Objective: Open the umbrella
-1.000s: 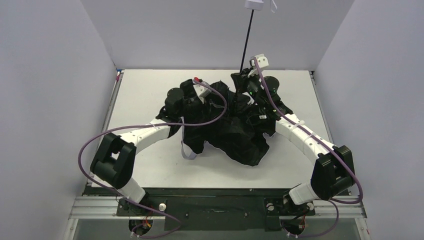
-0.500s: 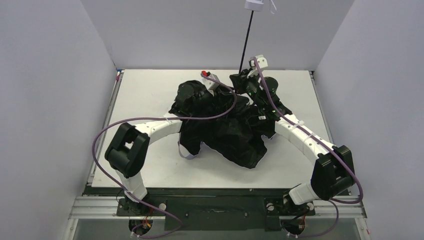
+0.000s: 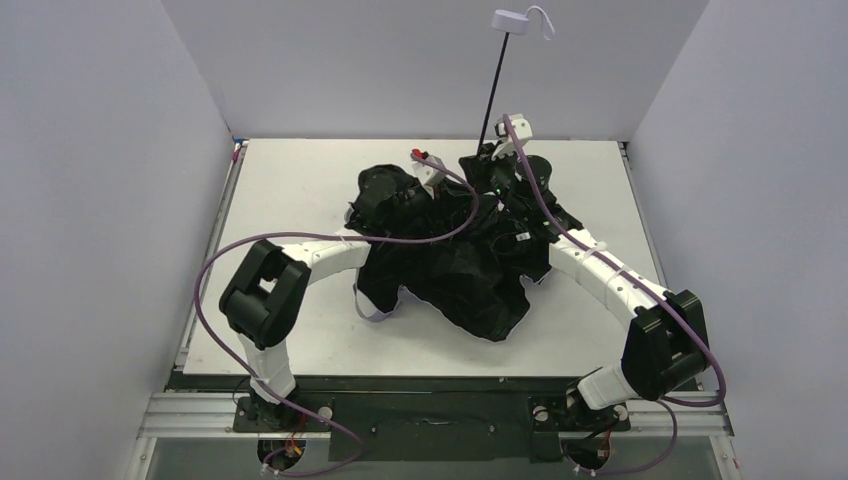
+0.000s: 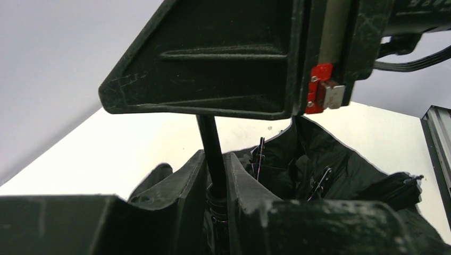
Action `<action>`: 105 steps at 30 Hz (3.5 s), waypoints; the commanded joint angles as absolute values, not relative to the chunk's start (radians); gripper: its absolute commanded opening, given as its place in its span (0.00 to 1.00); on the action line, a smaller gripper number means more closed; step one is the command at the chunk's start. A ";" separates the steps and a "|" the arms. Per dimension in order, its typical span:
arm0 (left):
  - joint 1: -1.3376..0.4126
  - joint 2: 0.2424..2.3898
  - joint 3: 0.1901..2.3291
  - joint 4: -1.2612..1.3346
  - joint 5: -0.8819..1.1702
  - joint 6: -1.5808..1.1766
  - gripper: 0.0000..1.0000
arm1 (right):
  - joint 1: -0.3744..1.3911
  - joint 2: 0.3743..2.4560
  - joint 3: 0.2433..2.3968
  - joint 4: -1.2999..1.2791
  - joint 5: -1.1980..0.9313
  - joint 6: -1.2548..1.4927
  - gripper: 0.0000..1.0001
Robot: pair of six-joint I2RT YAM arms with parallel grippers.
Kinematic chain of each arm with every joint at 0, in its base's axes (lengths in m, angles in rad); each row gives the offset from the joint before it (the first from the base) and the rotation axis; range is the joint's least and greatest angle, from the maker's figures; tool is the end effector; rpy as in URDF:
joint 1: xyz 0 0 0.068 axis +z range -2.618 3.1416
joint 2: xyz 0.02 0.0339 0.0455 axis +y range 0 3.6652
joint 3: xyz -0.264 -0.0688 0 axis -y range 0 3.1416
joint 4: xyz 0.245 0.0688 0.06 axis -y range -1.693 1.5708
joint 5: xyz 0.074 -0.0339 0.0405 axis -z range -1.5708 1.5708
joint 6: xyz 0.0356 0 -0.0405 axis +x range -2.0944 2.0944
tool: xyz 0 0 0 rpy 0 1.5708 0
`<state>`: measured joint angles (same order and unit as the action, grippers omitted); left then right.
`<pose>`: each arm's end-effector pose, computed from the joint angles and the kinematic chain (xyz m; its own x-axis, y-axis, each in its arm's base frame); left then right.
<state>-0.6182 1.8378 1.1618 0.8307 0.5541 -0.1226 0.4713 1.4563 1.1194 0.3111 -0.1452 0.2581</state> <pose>0.3325 -0.2595 0.2777 0.0125 -0.1365 -0.9906 0.9250 0.3778 -0.0404 0.3096 0.1635 0.3486 -0.1698 0.1969 -0.9656 -0.5531 0.7919 0.2588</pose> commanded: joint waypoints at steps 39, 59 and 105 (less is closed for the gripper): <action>-0.607 1.857 1.018 0.133 0.305 0.092 0.19 | 0.469 1.304 1.383 0.422 -0.169 0.353 0.00; -0.620 1.907 0.943 0.080 0.252 0.059 0.20 | 0.467 1.280 1.307 0.402 -0.187 0.240 0.00; -0.719 2.083 0.913 0.326 0.176 0.146 0.19 | 0.397 1.272 1.167 0.231 -0.328 0.183 0.47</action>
<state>-0.7303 1.9587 0.9886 0.8040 0.1982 0.1097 0.3996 1.2610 1.1667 0.2047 -0.2493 0.1711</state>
